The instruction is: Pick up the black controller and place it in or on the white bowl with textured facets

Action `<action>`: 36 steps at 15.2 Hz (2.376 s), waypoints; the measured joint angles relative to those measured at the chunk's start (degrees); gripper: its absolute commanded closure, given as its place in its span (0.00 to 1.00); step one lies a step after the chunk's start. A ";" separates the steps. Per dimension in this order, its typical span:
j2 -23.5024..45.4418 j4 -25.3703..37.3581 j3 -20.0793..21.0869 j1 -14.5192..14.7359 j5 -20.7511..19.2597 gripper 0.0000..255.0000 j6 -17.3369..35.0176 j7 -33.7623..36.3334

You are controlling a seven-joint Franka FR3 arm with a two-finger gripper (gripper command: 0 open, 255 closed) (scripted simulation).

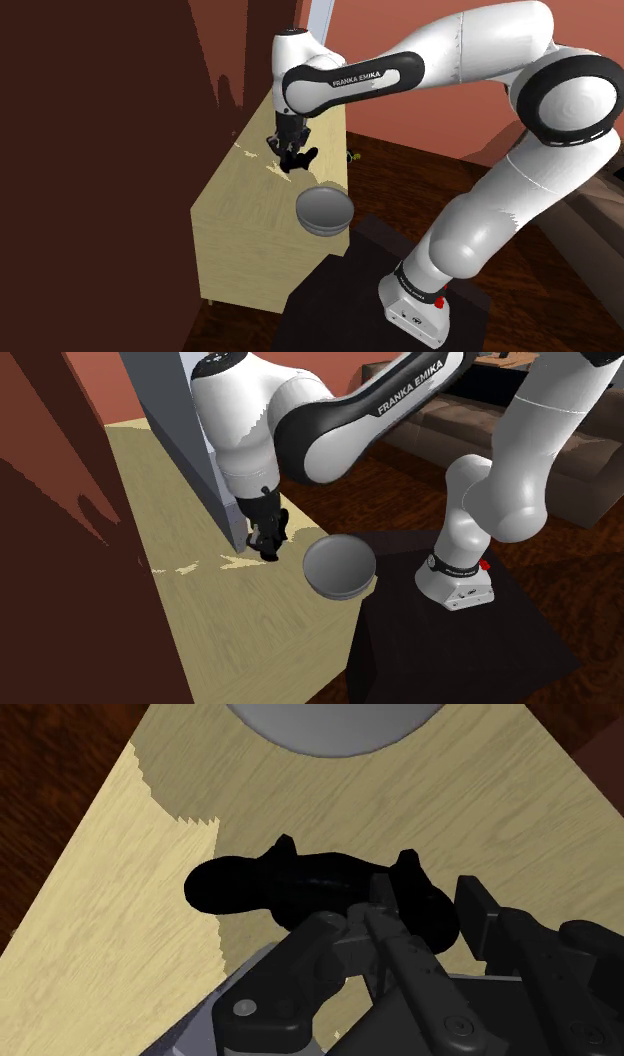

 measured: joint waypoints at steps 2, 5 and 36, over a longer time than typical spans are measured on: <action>-4.22 -4.39 0.31 0.52 0.95 1.00 0.19 0.26; -11.09 -11.16 0.64 1.47 2.53 1.00 0.16 0.47; -30.34 -36.35 3.59 7.08 8.71 0.00 8.61 3.60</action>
